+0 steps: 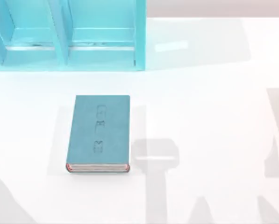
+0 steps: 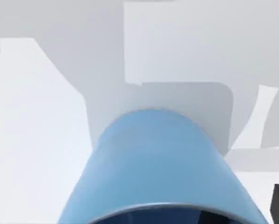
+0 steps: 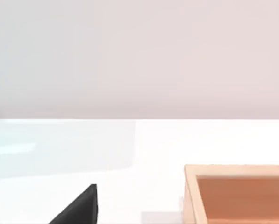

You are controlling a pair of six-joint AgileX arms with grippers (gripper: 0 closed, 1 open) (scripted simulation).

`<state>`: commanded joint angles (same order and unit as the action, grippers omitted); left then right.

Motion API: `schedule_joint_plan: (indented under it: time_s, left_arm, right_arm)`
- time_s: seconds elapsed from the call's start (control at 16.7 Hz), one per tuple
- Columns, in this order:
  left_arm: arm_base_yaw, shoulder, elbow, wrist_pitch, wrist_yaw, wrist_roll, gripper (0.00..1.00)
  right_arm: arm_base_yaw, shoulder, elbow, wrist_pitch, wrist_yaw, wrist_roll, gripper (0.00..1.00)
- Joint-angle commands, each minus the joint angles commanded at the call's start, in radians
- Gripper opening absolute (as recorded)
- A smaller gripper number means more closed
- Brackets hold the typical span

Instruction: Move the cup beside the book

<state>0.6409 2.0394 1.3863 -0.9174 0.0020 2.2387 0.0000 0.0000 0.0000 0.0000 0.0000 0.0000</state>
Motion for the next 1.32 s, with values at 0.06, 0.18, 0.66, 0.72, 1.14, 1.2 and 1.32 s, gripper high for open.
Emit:
schedule_joint_plan:
  time_s: [0.06, 0.18, 0.66, 0.72, 1.14, 1.2, 1.32]
  left_arm:
    - [0.0, 0.0, 0.0, 0.0, 0.0, 0.0, 0.02]
    - [0.0, 0.0, 0.0, 0.0, 0.0, 0.0, 0.0]
    - [-0.001, -0.002, 0.002, -0.004, 0.0, 0.0, 0.0]
    - [0.0, -0.006, 0.011, -0.017, 0.001, -0.001, 0.0]
    - [-0.003, -0.061, 0.119, -0.18, 0.0, -0.001, 0.0]
    - [-0.003, -0.062, 0.12, -0.181, 0.0, -0.001, 0.0]
    - [-0.001, -0.057, 0.117, -0.178, 0.0, 0.0, 0.0]
  right_arm:
    - [0.0, 0.0, 0.0, 0.0, 0.0, 0.0, 1.0]
    - [0.0, 0.0, 0.0, 0.0, 0.0, 0.0, 1.0]
    - [0.0, 0.0, 0.0, 0.0, 0.0, 0.0, 1.0]
    - [0.0, 0.0, 0.0, 0.0, 0.0, 0.0, 1.0]
    - [0.0, 0.0, 0.0, 0.0, 0.0, 0.0, 1.0]
    - [0.0, 0.0, 0.0, 0.0, 0.0, 0.0, 1.0]
    - [0.0, 0.0, 0.0, 0.0, 0.0, 0.0, 1.0]
